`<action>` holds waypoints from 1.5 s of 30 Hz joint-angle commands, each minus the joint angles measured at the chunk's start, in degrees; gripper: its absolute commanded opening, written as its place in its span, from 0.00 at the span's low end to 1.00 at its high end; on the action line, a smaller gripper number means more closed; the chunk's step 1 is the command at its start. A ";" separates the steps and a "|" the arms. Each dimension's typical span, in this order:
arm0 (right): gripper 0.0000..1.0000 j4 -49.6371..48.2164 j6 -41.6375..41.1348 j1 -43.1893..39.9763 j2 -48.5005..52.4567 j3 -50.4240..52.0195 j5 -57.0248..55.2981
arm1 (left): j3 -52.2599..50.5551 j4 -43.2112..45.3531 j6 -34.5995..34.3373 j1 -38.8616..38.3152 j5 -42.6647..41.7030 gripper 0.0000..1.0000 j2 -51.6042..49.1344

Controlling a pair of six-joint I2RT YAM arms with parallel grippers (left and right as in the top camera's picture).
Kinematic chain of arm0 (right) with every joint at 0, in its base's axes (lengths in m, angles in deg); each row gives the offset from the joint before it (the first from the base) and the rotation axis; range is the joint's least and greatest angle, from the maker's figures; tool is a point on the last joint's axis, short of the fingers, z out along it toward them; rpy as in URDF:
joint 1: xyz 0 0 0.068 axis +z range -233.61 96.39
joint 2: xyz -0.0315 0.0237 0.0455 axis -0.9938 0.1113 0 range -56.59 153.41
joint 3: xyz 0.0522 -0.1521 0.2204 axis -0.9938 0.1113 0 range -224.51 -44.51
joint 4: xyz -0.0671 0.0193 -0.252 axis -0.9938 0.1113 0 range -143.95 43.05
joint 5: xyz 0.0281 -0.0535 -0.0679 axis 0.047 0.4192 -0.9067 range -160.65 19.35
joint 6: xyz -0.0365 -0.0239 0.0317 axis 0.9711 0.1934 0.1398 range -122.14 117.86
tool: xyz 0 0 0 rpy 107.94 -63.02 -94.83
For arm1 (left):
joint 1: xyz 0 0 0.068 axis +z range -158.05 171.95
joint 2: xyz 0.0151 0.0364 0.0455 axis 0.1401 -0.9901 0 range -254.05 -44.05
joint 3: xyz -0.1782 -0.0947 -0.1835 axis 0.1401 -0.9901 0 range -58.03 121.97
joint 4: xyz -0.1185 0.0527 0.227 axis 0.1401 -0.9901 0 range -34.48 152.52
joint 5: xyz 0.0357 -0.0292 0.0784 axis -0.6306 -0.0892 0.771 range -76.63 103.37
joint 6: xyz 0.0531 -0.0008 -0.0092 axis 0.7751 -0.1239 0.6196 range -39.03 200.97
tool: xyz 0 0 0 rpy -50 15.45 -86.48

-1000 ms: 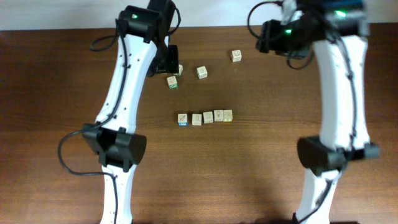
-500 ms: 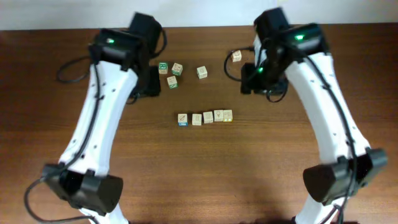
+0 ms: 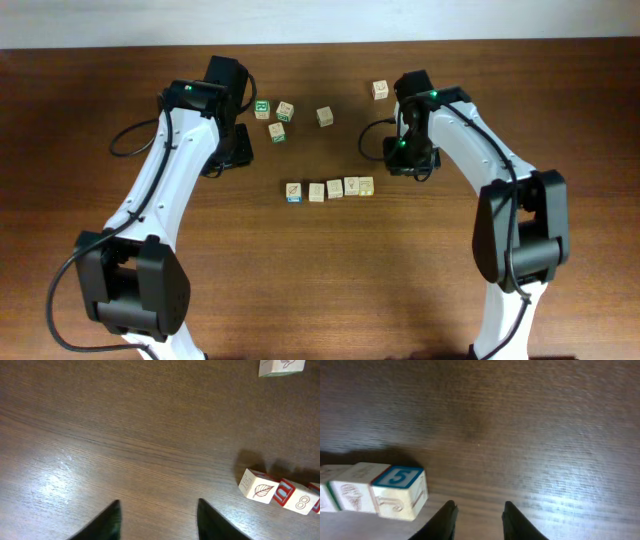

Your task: Rotate 5 blocks

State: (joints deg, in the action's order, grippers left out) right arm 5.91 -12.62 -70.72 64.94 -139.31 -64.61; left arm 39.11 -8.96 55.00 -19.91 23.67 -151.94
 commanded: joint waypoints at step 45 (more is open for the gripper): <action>0.62 3.85 -1.51 8.74 5.79 -10.05 7.08 | -0.63 1.75 5.05 -0.13 -6.80 0.45 0.13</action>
State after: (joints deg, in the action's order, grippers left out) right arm 8.64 -13.28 -62.22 70.30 -145.23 -53.46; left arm 38.94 -8.70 56.18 -19.93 19.96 -151.94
